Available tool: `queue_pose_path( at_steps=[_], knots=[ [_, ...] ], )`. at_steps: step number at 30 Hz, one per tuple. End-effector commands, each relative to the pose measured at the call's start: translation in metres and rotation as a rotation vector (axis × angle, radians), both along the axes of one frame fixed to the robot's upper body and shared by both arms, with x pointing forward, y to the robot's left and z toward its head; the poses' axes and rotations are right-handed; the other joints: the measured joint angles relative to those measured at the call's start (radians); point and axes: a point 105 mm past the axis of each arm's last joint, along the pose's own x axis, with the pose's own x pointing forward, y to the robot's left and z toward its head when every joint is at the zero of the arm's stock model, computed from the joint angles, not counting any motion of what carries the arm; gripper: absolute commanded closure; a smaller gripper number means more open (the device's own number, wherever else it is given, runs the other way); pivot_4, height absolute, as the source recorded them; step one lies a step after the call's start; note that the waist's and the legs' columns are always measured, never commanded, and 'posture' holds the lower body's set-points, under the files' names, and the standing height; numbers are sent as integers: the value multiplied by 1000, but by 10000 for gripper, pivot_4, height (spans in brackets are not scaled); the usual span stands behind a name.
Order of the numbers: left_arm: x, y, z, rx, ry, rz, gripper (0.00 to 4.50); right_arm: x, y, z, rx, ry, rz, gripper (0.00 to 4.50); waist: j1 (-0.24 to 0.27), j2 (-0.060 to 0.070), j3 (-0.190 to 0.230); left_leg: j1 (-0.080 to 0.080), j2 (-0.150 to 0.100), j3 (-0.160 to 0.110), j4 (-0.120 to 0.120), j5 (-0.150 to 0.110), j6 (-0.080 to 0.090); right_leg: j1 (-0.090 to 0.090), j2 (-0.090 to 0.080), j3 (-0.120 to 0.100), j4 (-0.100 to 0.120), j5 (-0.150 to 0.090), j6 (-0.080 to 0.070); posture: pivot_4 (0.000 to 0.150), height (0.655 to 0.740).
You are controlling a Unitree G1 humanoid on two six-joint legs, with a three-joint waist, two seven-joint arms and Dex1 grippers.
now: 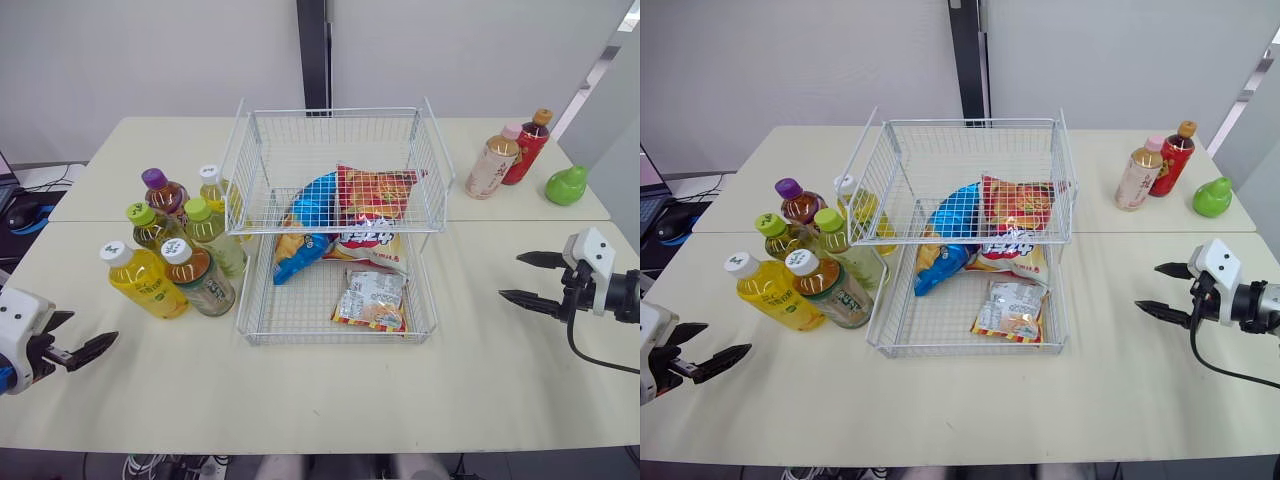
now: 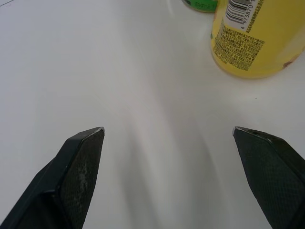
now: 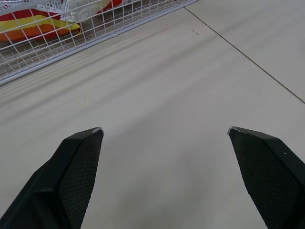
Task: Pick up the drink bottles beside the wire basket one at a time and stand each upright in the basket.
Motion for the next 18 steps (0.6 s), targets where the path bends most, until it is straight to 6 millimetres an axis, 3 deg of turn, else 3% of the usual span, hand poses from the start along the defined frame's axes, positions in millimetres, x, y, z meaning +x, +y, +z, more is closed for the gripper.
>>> queue_pose_path(
  at_steps=[1, 9, 18],
  knots=[
    [4, 3, 18, -16, -66, 4, 232, 2, -1, 14, 11, -58, -2, 0, 0, 0, 0, 0, 0, 0, 0, 0, 0, 0, 0, 0, 0, 0, 0, 1500, 7400],
    [10, 8, 34, -108, -164, 5, 232, 2, -9, 18, 16, -105, -52, 0, 0, 0, 0, 0, 0, 2, 0, 0, 0, 0, 2, 0, 0, 0, 0, 1500, 7400],
    [10, 7, 35, -133, -156, -43, 232, -5, -15, 18, 27, -97, -70, 0, 0, 0, 0, 1, 1, 3, 0, 0, 0, 0, 4, 0, 0, 1, 1, 1500, 7400]
  ],
)
